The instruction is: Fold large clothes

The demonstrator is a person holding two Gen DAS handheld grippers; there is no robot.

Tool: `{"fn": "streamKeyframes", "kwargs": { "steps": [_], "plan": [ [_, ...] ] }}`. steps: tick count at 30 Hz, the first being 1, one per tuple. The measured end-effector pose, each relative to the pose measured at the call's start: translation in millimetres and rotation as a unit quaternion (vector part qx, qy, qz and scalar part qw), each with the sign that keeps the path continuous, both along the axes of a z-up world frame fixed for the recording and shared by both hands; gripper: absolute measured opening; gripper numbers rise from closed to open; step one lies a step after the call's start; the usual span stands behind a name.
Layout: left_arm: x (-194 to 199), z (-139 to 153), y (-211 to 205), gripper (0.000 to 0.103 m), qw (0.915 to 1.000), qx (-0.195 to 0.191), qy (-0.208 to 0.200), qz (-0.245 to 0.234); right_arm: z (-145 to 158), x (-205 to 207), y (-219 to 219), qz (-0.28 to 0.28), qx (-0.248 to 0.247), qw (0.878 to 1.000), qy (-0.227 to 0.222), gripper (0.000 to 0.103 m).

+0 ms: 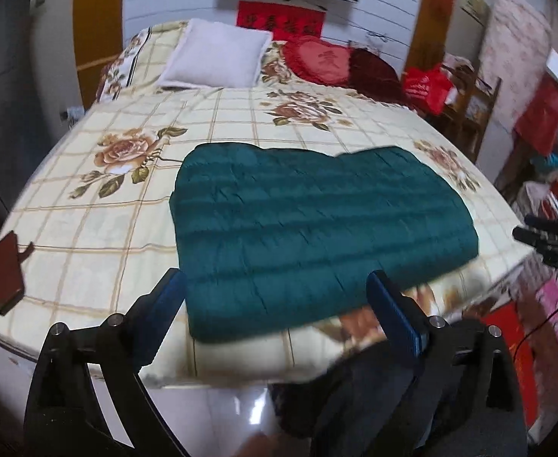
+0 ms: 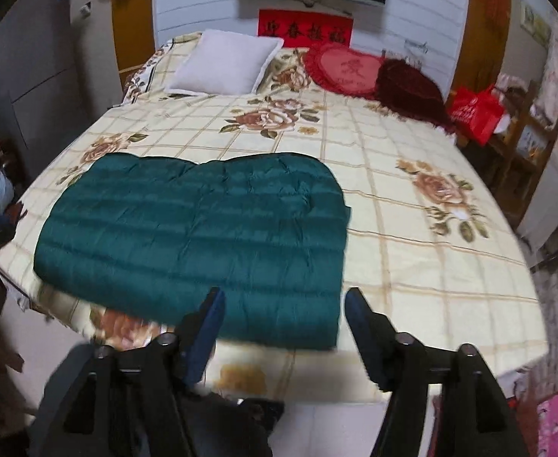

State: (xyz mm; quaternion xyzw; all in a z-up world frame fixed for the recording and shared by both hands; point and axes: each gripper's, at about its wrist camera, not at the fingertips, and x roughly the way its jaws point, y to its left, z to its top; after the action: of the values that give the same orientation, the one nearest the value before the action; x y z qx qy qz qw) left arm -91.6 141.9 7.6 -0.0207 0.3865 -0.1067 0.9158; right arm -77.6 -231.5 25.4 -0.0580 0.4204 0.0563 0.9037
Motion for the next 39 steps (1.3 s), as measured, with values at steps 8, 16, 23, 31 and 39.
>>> {"fn": "streamKeyframes", "kwargs": {
  "steps": [8,16,23,31,39],
  "plan": [
    [-63,1,-5,0.096,0.9987,0.044,-0.026,0.002,24,-81,12,0.018,0.009,0.999,-0.033,0.067],
    [-74,5,2,0.096,0.9989,0.015,-0.019,0.041,32,-119,24,0.035,0.009,0.998,-0.056,0.068],
    [-75,19,-4,0.096,0.9965,0.027,-0.022,0.075,38,-120,23,0.033,0.016,0.997,-0.066,0.068],
    [-72,14,-15,0.096,0.9968,0.026,-0.001,0.076,42,-118,21,0.03,0.017,0.997,-0.071,0.068],
    [-68,10,-17,0.096,0.9965,0.027,0.007,0.079,44,-116,17,0.028,0.026,0.996,-0.076,0.068]
  ]
}}
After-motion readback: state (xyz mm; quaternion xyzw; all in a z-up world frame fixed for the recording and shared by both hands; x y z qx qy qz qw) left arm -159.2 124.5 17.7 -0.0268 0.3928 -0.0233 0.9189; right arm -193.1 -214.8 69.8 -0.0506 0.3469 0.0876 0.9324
